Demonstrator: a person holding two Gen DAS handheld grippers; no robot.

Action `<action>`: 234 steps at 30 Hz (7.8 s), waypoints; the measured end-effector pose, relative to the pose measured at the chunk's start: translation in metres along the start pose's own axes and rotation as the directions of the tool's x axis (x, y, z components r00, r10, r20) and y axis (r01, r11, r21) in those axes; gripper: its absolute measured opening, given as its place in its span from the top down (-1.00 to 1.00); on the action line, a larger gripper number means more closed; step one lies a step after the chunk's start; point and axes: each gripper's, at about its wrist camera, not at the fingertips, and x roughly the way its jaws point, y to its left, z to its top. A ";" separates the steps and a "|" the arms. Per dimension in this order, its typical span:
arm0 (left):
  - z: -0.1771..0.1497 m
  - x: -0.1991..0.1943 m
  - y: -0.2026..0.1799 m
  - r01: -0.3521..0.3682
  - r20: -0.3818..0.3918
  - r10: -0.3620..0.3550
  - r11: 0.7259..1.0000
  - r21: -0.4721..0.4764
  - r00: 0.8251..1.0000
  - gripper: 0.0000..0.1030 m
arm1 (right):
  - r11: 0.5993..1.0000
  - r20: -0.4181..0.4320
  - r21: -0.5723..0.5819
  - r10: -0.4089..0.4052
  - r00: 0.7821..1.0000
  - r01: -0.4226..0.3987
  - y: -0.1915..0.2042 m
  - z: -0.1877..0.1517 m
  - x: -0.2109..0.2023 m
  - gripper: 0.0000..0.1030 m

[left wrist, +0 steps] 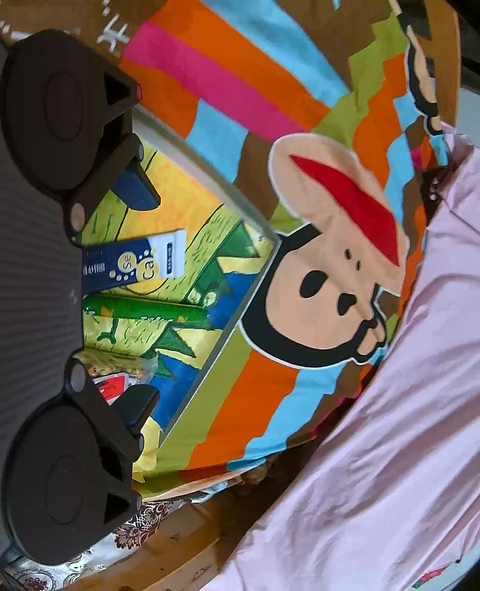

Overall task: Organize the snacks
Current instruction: 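Open the right tool over the tin while the left tool releases the green tube inside, then lift both tools away from the tin back over the remaining snacks, then move the right tool to the orange sausage packet while the left tool approaches the yellow bar, then grasp the sausage packet with the right tool while the left tool grasps the yellow bar, then lift the sausage packet with the right tool while the left tool lifts the yellow bar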

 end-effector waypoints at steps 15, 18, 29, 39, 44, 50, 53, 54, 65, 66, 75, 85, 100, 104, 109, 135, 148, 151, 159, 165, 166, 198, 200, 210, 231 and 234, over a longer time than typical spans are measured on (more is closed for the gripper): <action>-0.017 -0.071 0.024 0.028 0.011 -0.028 0.999 0.031 1.000 -0.99 | 0.981 0.110 -0.042 -0.185 0.977 0.190 0.011 -0.025 -0.066 -0.98; -0.030 -0.087 0.031 0.045 -0.006 -0.045 0.999 0.027 0.999 -0.99 | 0.990 0.059 -0.008 -0.140 0.988 0.141 0.006 -0.030 -0.080 -0.99; -0.071 -0.152 0.056 0.042 0.001 -0.042 0.996 0.074 0.999 -0.99 | 0.994 -0.020 -0.092 -0.059 0.998 0.057 0.018 -0.057 -0.164 -0.99; -0.113 -0.208 0.062 0.045 0.010 -0.048 0.975 0.217 0.999 -0.99 | 0.974 0.038 -0.213 -0.073 0.997 0.080 0.029 -0.097 -0.255 -0.99; -0.133 -0.231 0.057 0.045 0.017 -0.054 0.940 0.337 0.998 -0.99 | 0.962 0.053 -0.254 -0.088 0.995 0.099 0.034 -0.121 -0.286 -0.99; -0.148 -0.247 0.060 0.022 0.030 -0.040 0.894 0.448 0.999 -0.99 | 0.950 0.026 -0.279 -0.142 0.989 0.144 0.040 -0.152 -0.310 -0.99; -0.147 -0.249 0.065 0.006 0.024 -0.020 0.878 0.478 1.000 -0.99 | 0.939 0.013 -0.287 -0.192 0.981 0.187 0.045 -0.168 -0.315 -0.99; -0.147 -0.250 0.067 0.004 0.021 -0.017 0.871 0.491 1.000 -0.99 | 0.938 0.006 -0.293 -0.194 0.981 0.187 0.047 -0.171 -0.315 -0.99; -0.136 -0.255 0.091 -0.005 0.035 -0.015 0.854 0.520 0.999 -0.99 | 0.872 -0.035 -0.456 -0.219 0.975 0.180 0.074 -0.195 -0.305 -0.99; -0.135 -0.254 0.093 -0.009 0.034 -0.010 0.857 0.515 0.999 -0.99 | 0.867 -0.041 -0.466 -0.222 0.974 0.177 0.076 -0.196 -0.303 -0.99; -0.126 -0.245 0.104 -0.037 0.039 0.020 0.869 0.493 0.999 -0.99 | 0.859 -0.089 -0.493 -0.209 0.974 0.139 0.082 -0.201 -0.286 -0.99; -0.121 -0.233 0.110 -0.046 0.028 0.037 0.887 0.459 0.999 -0.99 | 0.859 -0.113 -0.492 -0.223 0.968 0.141 0.083 -0.202 -0.273 -0.99; -0.123 -0.202 0.099 -0.026 -0.003 0.032 0.876 0.481 0.999 -0.99 | 0.866 -0.100 -0.470 -0.244 0.965 0.171 0.077 -0.194 -0.260 -0.99; -0.122 -0.193 0.097 -0.023 -0.009 0.031 0.881 0.473 0.999 -0.99 | 0.872 -0.111 -0.458 -0.247 0.963 0.171 0.075 -0.191 -0.257 -0.99; -0.119 -0.180 0.092 -0.019 -0.017 0.029 0.890 0.455 0.999 -0.99 | 0.872 -0.109 -0.456 -0.252 0.962 0.177 0.073 -0.187 -0.251 -0.99; -0.103 -0.106 0.059 0.046 -0.125 0.020 0.861 0.506 0.992 -0.99 | 0.926 -0.338 -0.374 -0.186 0.923 0.049 0.049 -0.165 -0.183 -0.99; -0.111 -0.049 0.035 0.111 -0.230 0.038 0.793 0.600 0.973 -0.99 | 0.958 -0.309 -0.286 -0.074 0.948 -0.019 0.047 -0.159 -0.171 -0.99; -0.113 -0.045 0.033 0.115 -0.230 0.037 0.781 0.614 0.973 -0.99 | 0.961 -0.289 -0.276 -0.068 0.955 -0.015 0.047 -0.158 -0.171 -0.99; -0.109 -0.043 0.033 0.137 -0.245 0.021 0.779 0.612 0.969 -0.99 | 0.946 -0.242 -0.323 -0.119 0.963 0.036 0.049 -0.159 -0.172 -0.66; -0.110 -0.048 0.033 0.167 -0.251 -0.011 0.775 0.610 0.968 -0.76 | 0.916 -0.207 -0.394 -0.172 0.963 0.078 0.055 -0.166 -0.171 -0.46; -0.111 -0.049 0.032 0.164 -0.247 -0.011 0.773 0.613 0.969 -0.73 | 0.910 -0.202 -0.407 -0.179 0.963 0.084 0.056 -0.168 -0.170 -0.42; -0.127 -0.081 0.031 0.213 -0.311 -0.020 0.769 0.602 0.950 -0.12 | 0.866 -0.154 -0.488 -0.208 0.966 0.109 0.062 -0.177 -0.166 -0.09; -0.127 -0.080 0.031 0.214 -0.316 -0.019 0.773 0.597 0.949 -0.16 | 0.862 -0.154 -0.494 -0.212 0.965 0.111 0.063 -0.179 -0.165 -0.10; -0.130 -0.082 0.031 0.203 -0.304 -0.013 0.772 0.602 0.952 -0.06 | 0.859 -0.166 -0.500 -0.222 0.961 0.112 0.066 -0.180 -0.165 -0.15; -0.120 -0.116 0.027 0.151 -0.250 0.004 0.789 0.595 0.968 -0.05 | 0.869 -0.182 -0.489 -0.187 0.965 0.076 0.077 -0.182 -0.178 0.00; -0.117 -0.128 0.028 0.141 -0.236 0.003 0.796 0.589 0.972 -0.05 | 0.873 -0.181 -0.484 -0.174 0.968 0.066 0.080 -0.183 -0.183 0.00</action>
